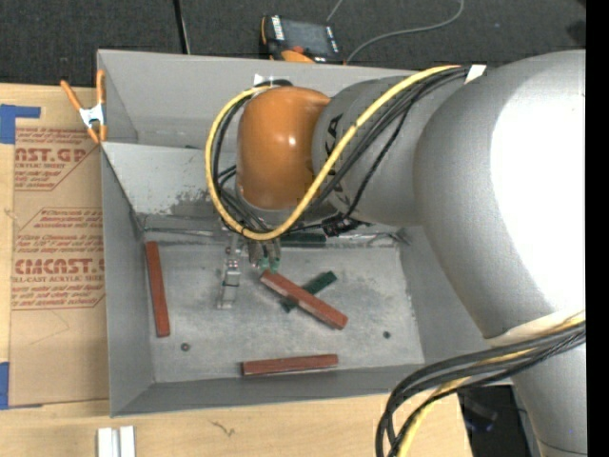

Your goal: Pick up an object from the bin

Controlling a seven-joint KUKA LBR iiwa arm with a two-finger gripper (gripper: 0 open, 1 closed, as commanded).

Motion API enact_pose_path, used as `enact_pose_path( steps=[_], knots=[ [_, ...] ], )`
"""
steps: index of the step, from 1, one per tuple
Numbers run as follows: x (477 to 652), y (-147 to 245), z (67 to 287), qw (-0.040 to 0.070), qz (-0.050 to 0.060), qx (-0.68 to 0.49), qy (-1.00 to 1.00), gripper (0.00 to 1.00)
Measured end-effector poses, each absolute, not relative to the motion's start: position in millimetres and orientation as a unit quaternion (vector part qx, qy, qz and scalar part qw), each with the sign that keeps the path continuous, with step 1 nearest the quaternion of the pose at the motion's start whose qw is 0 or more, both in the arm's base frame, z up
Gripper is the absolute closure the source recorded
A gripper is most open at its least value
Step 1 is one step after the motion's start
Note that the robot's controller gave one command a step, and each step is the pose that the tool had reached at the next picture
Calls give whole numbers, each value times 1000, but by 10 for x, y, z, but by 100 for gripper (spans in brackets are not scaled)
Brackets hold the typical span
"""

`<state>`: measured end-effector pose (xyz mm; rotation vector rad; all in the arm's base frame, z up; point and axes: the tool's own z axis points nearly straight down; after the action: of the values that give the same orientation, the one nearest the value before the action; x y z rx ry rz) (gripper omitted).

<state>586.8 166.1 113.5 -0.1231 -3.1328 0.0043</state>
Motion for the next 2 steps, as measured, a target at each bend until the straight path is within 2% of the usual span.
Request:
enact_pose_path(
  steps=[1,2],
  knots=[
    [5789,674,1077,0,1,-107,-994,0],
    [5549,290,675,2,1,-148,-989,0]
  ],
)
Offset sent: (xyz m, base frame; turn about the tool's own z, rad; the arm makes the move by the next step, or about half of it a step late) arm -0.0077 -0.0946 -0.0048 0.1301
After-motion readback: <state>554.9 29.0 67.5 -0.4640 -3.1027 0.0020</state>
